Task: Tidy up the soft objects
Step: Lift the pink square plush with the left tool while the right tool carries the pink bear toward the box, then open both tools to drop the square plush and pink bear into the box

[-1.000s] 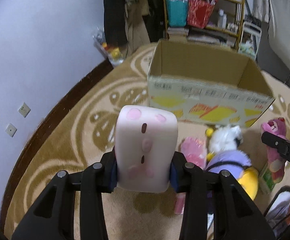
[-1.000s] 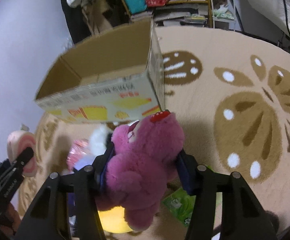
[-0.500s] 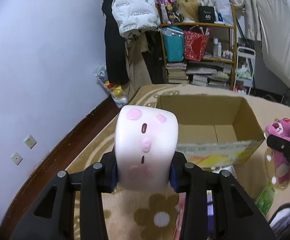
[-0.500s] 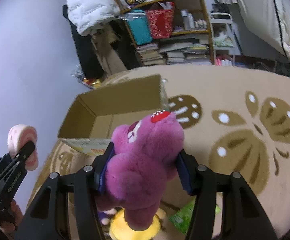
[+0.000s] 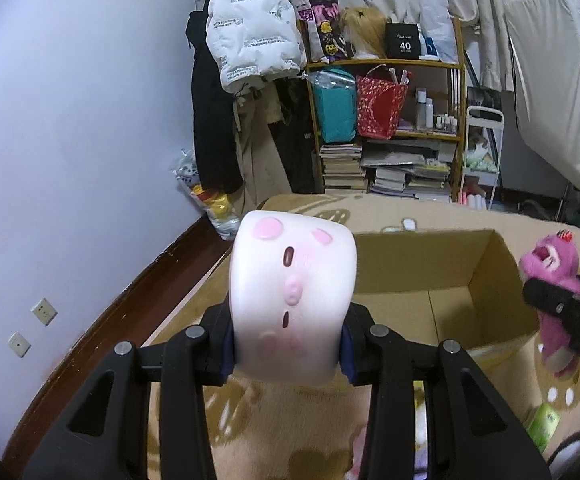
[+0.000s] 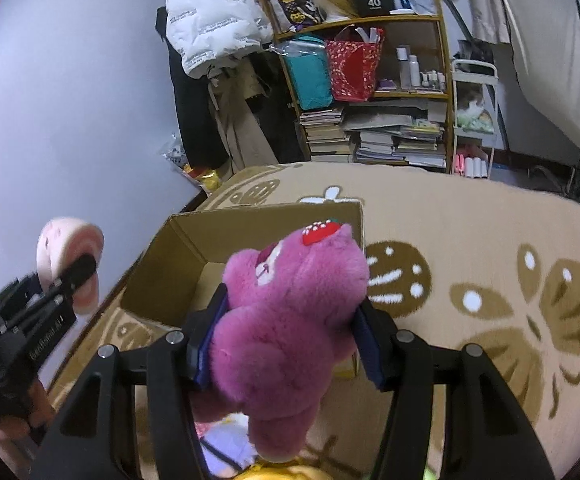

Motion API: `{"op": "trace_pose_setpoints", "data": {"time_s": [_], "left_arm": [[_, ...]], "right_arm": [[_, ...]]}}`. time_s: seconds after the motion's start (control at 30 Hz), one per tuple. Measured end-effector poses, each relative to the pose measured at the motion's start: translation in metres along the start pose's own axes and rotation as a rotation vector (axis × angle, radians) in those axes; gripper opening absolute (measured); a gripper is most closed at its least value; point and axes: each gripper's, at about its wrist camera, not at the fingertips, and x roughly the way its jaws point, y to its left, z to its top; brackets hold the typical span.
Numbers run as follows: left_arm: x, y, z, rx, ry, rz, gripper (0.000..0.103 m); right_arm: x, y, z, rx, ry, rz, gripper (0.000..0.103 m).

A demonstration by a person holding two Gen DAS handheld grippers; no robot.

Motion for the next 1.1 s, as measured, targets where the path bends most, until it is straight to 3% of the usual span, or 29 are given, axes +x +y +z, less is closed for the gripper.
{"op": "trace_pose_setpoints", "data": {"time_s": [0.4, 0.9, 1.03, 1.1], "left_arm": [[0.033, -0.017, 0.014, 0.033, 0.046, -0.029, 0.04], [0.071, -0.028, 0.008, 0.042, 0.14, -0.058, 0.046], [0.064, -0.024, 0.007, 0.039, 0.1, -0.024, 0.066], [0.057, -0.02, 0.01, 0.032, 0.073, -0.014, 0.074]], "right_arm": [[0.034, 0.016, 0.021, -0.191, -0.013, -0.015, 0.063], [0.058, -0.001, 0.022, -0.138, 0.012, 0.052, 0.069], [0.054, -0.002, 0.021, -0.145, 0.006, 0.04, 0.07], [0.05, -0.003, 0.02, -0.149, 0.004, 0.032, 0.079]]}}
